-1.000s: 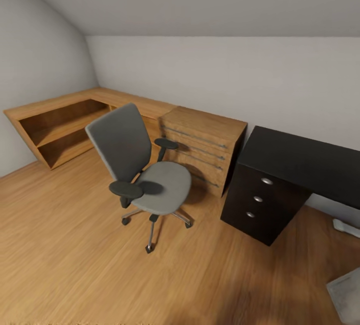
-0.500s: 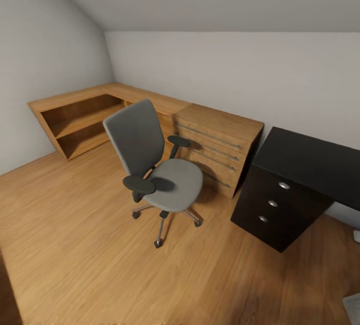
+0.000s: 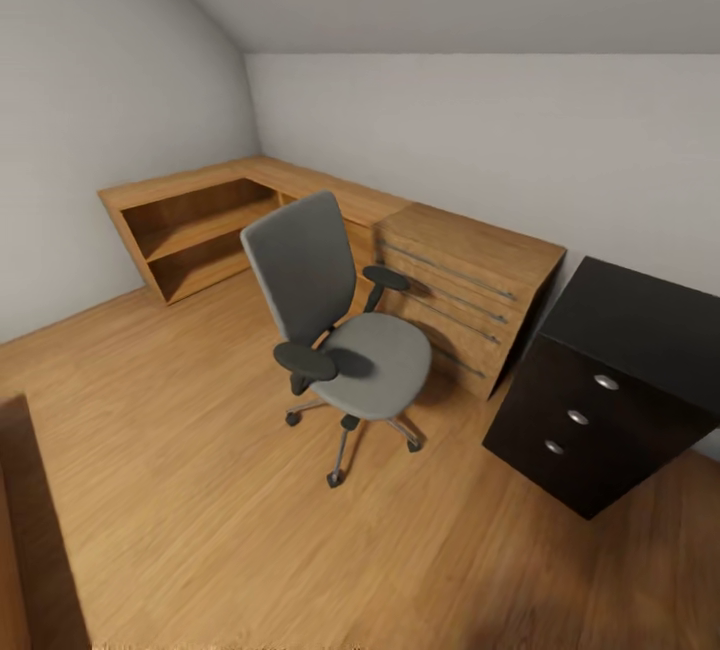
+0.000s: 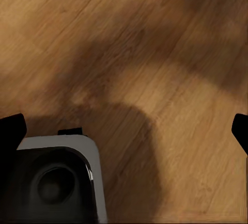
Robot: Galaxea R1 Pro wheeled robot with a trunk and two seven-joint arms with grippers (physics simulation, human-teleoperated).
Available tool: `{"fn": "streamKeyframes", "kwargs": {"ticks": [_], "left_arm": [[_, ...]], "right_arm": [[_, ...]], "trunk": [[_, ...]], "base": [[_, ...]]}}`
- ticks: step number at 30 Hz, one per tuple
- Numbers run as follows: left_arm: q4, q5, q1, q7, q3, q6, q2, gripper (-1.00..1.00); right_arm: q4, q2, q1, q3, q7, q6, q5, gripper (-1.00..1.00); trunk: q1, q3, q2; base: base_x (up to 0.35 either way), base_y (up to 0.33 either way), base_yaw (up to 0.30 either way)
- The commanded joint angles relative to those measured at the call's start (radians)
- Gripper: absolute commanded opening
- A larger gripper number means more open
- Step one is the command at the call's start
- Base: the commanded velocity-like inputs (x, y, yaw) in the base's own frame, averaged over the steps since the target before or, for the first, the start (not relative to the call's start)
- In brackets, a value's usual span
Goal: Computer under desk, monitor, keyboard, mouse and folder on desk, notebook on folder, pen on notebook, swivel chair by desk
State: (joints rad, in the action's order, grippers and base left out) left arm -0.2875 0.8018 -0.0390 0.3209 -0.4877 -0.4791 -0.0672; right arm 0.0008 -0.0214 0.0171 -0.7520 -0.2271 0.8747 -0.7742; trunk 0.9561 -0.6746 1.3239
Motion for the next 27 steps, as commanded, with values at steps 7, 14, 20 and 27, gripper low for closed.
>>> {"fn": "streamKeyframes", "kwargs": {"ticks": [7, 14, 20, 27], "left_arm": [[-0.132, 0.005, 0.021, 0.017, -0.007, 0.082, -0.001, 1.00], [-0.183, 0.007, 0.085, 0.011, -0.004, 0.286, -0.005, 1.00], [-0.066, 0.005, 0.102, 0.003, -0.003, 0.233, -0.005, 1.00], [-0.004, 0.006, 0.103, 0.003, -0.004, 0.100, -0.003, 1.00]], "right_arm": [[-0.080, -0.038, 0.100, -0.009, -0.010, -0.157, 0.004, 1.00], [-0.105, -0.036, 0.174, -0.008, -0.011, -0.167, 0.003, 1.00], [-0.137, -0.041, 0.187, -0.005, -0.009, -0.166, -0.003, 1.00], [-0.103, -0.042, 0.188, -0.008, -0.008, -0.166, -0.005, 1.00]], "trunk": [[0.000, -0.009, 0.000], [0.000, -0.018, 0.000], [0.000, -0.026, 0.000], [0.000, -0.034, 0.000]], "base": [[0.000, 0.000, 0.171], [0.000, 0.000, 0.164], [0.000, 0.000, 0.161], [0.000, 0.000, 0.160]]}}
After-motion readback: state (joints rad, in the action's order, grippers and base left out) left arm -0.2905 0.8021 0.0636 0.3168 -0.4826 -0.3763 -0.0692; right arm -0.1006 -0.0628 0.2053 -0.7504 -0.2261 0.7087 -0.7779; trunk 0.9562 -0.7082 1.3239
